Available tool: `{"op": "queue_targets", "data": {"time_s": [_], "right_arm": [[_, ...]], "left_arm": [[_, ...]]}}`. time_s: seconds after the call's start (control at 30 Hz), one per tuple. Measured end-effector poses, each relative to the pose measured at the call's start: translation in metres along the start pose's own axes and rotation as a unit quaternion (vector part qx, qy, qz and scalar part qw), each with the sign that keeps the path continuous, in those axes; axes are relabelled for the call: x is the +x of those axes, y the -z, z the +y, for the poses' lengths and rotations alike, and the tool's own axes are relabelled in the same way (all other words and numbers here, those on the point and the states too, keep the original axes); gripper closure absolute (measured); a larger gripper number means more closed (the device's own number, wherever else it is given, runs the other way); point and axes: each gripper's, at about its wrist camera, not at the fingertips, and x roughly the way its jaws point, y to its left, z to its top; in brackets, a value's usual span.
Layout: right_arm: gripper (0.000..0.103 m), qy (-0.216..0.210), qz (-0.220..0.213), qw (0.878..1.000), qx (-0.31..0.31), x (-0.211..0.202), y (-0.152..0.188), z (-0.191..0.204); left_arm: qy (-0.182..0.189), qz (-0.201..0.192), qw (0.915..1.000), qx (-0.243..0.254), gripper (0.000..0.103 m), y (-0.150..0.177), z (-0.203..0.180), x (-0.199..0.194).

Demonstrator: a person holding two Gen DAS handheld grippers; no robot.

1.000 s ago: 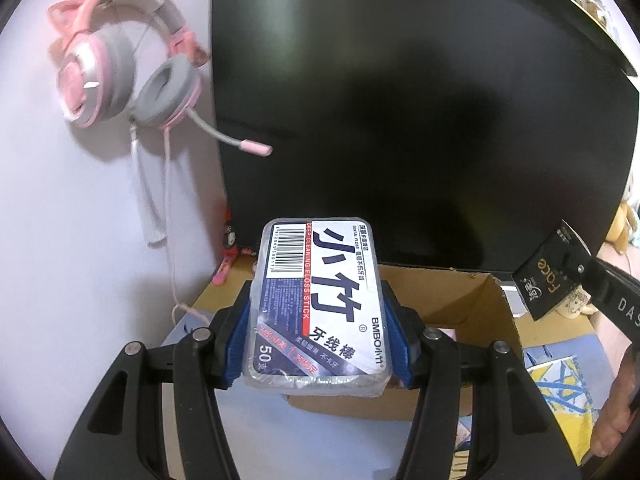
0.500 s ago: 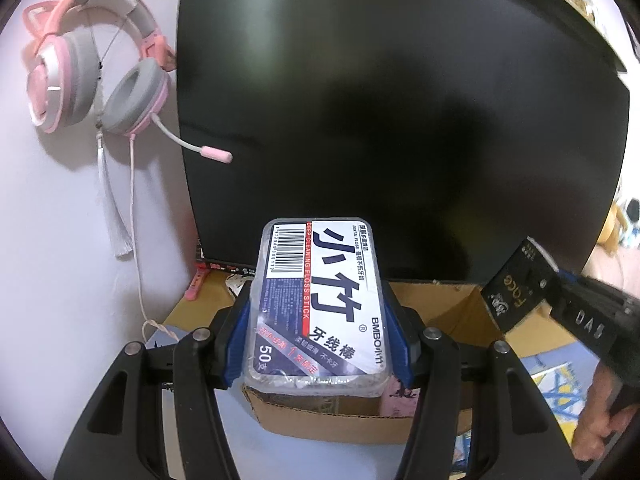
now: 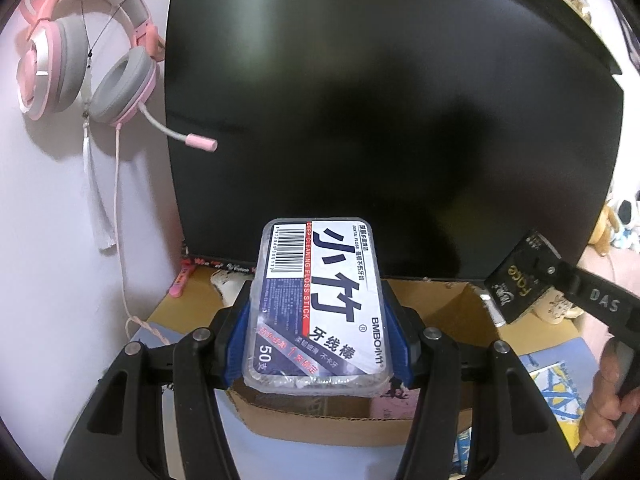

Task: Organize objects
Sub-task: 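Lower both held items into the cardboard box and open both grippers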

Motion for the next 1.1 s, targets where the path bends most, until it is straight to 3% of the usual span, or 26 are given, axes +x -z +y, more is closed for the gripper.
{"op": "queue_targets", "data": {"time_s": [0.63,0.77,0.83,1.1], "right_arm": [[0.086,-0.001,0.030,0.999,-0.025,0.017,0.006,0.012],[0.086,-0.003,0.029,0.999,-0.036,0.020,0.008,0.015],[0.086,-0.001,0.026,0.998,-0.049,0.023,0.010,0.018],[0.086,0.005,0.066,0.997,-0.040,0.043,0.017,0.021]], "left_arm": [[0.013,0.005,0.9999,-0.006,0.047,0.002,0.001,0.008],[0.042,0.023,0.9984,-0.030,0.047,0.004,0.008,0.015],[0.037,0.024,0.9987,-0.026,0.047,0.005,0.007,0.017],[0.043,0.032,0.9981,-0.029,0.047,0.012,0.006,0.034]]}}
